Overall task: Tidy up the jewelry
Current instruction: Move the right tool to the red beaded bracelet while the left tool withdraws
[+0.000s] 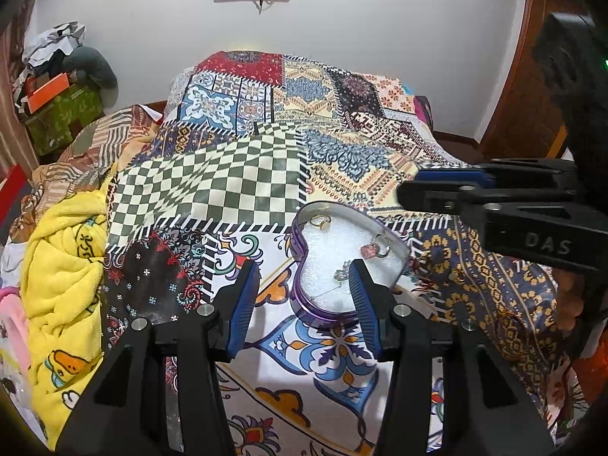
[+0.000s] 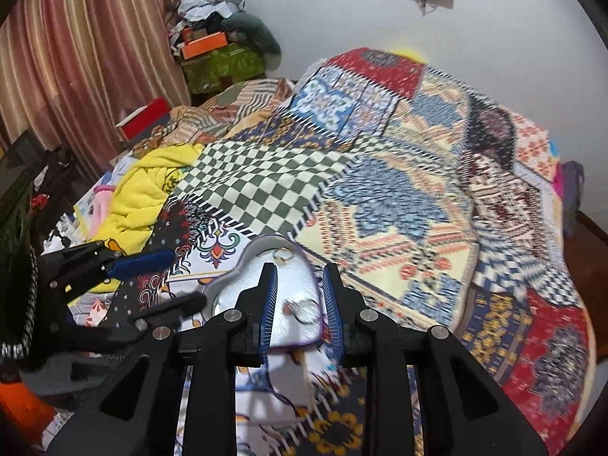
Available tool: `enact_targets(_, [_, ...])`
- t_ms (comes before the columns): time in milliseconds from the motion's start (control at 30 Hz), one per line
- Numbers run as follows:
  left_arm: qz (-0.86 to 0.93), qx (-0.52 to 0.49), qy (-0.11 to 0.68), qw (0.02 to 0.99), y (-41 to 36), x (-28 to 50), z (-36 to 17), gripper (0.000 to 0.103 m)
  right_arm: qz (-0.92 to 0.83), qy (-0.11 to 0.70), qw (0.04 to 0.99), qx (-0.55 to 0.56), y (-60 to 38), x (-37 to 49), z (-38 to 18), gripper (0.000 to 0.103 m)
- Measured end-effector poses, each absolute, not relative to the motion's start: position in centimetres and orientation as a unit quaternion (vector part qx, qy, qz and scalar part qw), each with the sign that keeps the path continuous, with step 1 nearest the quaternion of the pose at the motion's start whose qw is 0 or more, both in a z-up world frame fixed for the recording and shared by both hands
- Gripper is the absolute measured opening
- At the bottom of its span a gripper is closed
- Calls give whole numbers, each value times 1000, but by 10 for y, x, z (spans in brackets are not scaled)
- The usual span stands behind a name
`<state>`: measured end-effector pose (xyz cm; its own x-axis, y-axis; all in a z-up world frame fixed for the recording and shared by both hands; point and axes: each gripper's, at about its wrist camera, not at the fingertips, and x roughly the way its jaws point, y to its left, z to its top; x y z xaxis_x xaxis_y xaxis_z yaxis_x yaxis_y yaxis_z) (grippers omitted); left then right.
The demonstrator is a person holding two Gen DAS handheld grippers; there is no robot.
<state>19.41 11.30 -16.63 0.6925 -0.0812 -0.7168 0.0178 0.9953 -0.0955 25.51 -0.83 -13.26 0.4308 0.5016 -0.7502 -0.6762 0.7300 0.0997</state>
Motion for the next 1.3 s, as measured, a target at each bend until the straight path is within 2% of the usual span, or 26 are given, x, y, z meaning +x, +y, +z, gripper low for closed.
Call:
enact_targets(400, [-28,-26,364,930,90,153,-125,49,312,377,867,-97,-60,207,-98,23])
enact_targets(467, [-28,-23,362,931,85,144,-120,50,302,373,872,-98,-69,199,-95,25])
enact_targets(533, [-29,-20,362,932,81,137,-117,51,295,371,875,-95,-78,190,-93,34])
enact_targets(600, [-30,-17,363,931,76,129,-117,52,287,369,880,-91,-88,182,-92,37])
enact_targets(700, [-33,-14,369,929,68,120,-118,54,275,374,882,-82,-103,175,-94,38])
enact_targets(1000, [-47,-18,404,913,47,109,-142,54,247,431,865,-71,-133,161,-134,39])
enact_targets(1133, [-50,-16,421,905,41,109,-155,54,245,473,843,-71,-136,163,-166,49])
enact_targets(1300, [-53,-23,438,897,39,111,-169,54,245,500,827,-80,-133,172,-190,53])
